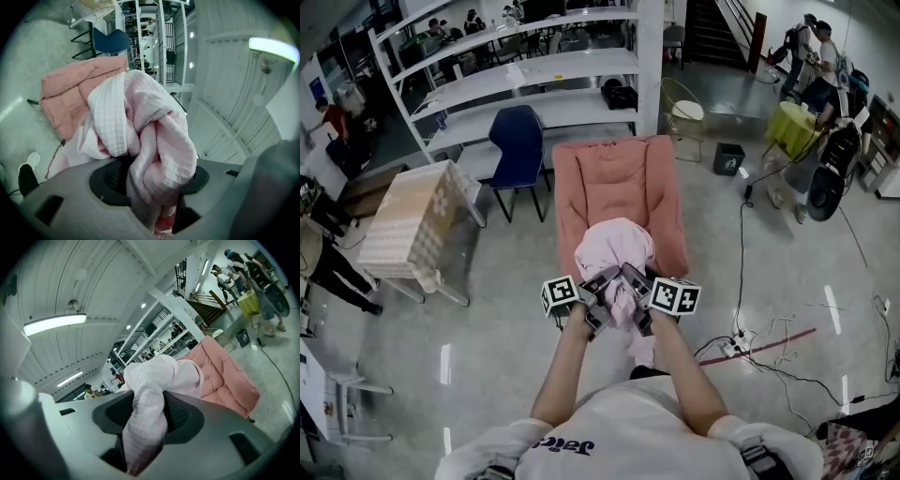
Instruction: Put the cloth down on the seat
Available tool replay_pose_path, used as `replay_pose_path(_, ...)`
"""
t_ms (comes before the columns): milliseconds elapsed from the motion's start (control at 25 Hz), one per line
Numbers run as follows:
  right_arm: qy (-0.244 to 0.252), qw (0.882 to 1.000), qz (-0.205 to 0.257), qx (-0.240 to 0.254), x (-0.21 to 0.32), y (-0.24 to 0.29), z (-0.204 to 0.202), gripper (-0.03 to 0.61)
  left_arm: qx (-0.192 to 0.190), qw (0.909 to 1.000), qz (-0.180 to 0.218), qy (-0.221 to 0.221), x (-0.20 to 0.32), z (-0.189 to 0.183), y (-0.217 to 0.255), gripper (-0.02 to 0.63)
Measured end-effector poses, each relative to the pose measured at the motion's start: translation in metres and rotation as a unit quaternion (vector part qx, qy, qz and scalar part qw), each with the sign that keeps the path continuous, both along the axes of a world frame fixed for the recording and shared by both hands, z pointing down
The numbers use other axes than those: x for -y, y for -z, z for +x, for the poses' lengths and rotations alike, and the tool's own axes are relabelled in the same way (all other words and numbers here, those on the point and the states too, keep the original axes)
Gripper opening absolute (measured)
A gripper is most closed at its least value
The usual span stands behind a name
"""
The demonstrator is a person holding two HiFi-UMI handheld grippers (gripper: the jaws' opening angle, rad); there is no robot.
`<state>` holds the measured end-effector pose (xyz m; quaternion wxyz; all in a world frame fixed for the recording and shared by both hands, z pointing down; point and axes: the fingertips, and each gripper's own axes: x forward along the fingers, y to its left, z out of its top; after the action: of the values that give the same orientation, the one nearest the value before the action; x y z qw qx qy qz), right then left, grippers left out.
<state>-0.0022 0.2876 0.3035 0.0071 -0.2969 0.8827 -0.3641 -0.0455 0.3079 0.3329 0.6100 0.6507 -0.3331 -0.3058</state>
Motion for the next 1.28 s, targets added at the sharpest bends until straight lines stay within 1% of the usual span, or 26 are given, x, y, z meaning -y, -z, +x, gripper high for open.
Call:
replay_pose_path(240,0.021,0.999,0.027,0.023,0.093,0.029,0.004,0.178,0.009,0.999,0.038,0.021,0.094,0.005,0.028,0.244)
replay_pose_path(360,0.028,0.998,0.039,0.032,0.13,0.042,0.007,0.178,0.006,0.9983,0.053,0.022,0.131,0.01,0.045,0.244)
replay_pose_path(480,0.034,0.998,0.038,0.045,0.16,0.042,0.013,0.179,0.009,0.9979,0.061,0.023,0.16,0.016,0.045,0.244)
replay_pose_path(680,0.03,0.998,0.019,0.05,0.203,0.023,0.013,0.183,0.007,0.9992,0.034,0.019,0.203,0.016,0.022,0.244)
replay_pose_path(840,0.015,0.999,0.002,0.05,0.238,-0.001,0.014,0.183,0.007,0.9994,0.033,0.001,0.239,0.019,0.007,0.244)
replay_pose_path(960,0.006,0.999,-0.007,0.05,0.272,-0.02,0.011,0.184,0.008,0.9995,0.028,-0.011,0.273,0.014,-0.012,0.244)
replay_pose_path(1120,-0.009,0.999,-0.024,0.041,0.313,-0.053,0.006,0.187,0.003,0.9993,0.022,-0.032,0.315,0.01,-0.043,0.244)
replay_pose_path(1280,-0.022,0.999,-0.039,0.026,0.345,-0.094,-0.001,0.19,0.004,0.9985,0.01,-0.054,0.348,0.002,-0.084,0.242)
